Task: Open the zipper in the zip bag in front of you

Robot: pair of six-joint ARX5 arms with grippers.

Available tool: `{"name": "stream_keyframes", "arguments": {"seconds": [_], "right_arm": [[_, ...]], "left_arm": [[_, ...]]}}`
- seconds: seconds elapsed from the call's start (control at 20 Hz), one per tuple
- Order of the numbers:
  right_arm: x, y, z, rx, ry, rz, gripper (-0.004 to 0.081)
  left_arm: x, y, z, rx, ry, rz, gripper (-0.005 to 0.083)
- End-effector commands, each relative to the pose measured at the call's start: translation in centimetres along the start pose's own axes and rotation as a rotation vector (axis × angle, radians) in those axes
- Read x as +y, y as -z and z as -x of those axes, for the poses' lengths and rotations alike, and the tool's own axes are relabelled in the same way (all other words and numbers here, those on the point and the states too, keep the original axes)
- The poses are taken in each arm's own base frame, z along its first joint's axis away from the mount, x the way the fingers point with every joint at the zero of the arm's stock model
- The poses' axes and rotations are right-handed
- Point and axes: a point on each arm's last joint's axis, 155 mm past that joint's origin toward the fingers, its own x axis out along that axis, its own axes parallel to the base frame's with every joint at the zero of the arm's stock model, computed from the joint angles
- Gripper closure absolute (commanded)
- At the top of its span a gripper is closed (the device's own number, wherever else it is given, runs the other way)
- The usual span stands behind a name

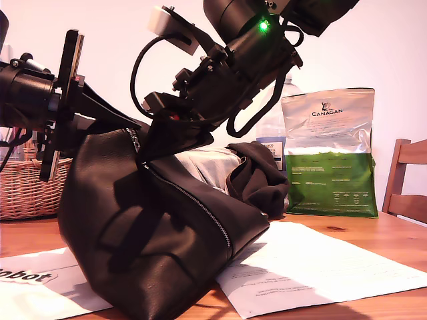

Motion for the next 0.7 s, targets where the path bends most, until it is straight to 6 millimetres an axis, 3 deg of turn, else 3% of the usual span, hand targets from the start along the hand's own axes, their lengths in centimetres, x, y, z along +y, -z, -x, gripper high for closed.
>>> {"name": "stream_keyframes", "arguments": {"seconds": [0.0,0.4,0.55,0.65], "right_arm": [[-1.0,-0.6,0.6,-0.013,0.028,0.005,0.0781],[-1.0,-0.5,0.6,-0.01,0.031,-0.016,0.077],[-1.4,-0.3,0.6,-0.001,0.055,-0.058,0.0597],[-2.1,0.1,0.6,0.02,0.106,-0.085,0.0571]], "left_arm": [[-0.8,0.0,0.0,0.004,0.028,-0.036,0.0797],[-0.7,-0.1,0.0,-0.002,0.024,-0.039,0.0797],[-0.5,-0.1,0.0,-0.004,0.017,-0.032,0.0797],[-0.2,-0.1,0.0,-0.006,0.005,-0.021,0.0798]]}}
